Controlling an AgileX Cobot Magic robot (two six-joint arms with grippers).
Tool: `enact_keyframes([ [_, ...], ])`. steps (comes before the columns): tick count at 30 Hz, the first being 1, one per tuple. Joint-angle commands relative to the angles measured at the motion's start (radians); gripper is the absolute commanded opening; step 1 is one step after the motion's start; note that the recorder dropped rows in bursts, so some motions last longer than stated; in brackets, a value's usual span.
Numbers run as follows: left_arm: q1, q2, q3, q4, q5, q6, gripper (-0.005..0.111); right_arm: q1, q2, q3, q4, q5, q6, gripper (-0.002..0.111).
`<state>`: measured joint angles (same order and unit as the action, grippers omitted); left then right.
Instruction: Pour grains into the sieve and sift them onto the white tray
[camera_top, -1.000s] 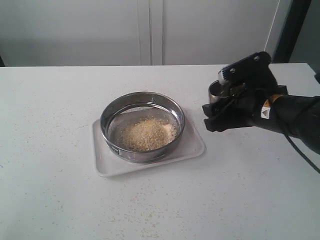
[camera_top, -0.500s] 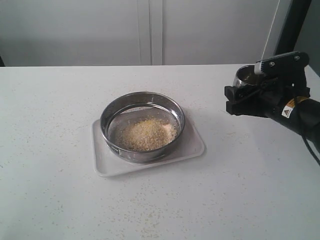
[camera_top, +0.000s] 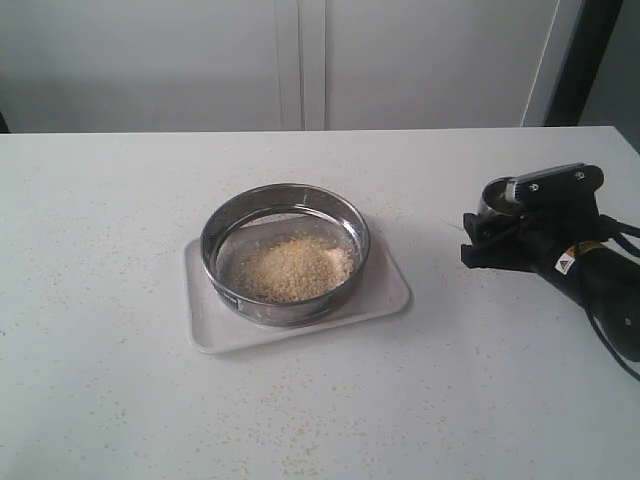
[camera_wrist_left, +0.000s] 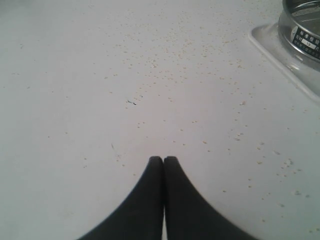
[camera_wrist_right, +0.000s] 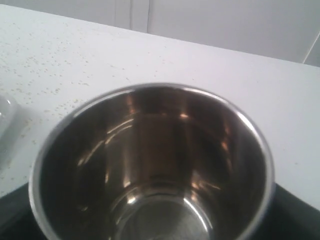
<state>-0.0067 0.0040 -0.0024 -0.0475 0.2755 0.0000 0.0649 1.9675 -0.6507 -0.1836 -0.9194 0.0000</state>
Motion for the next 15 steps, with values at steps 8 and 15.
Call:
enact_keyframes([
  [8, -0.006, -0.004, 0.002, -0.011, 0.001, 0.000, 0.000, -0.007, 0.051, -0.073, 0.063, -0.015, -0.026, 0.000],
  [15, -0.006, -0.004, 0.002, -0.011, 0.001, 0.000, 0.000, -0.007, 0.130, -0.134, 0.152, -0.015, -0.023, 0.000],
])
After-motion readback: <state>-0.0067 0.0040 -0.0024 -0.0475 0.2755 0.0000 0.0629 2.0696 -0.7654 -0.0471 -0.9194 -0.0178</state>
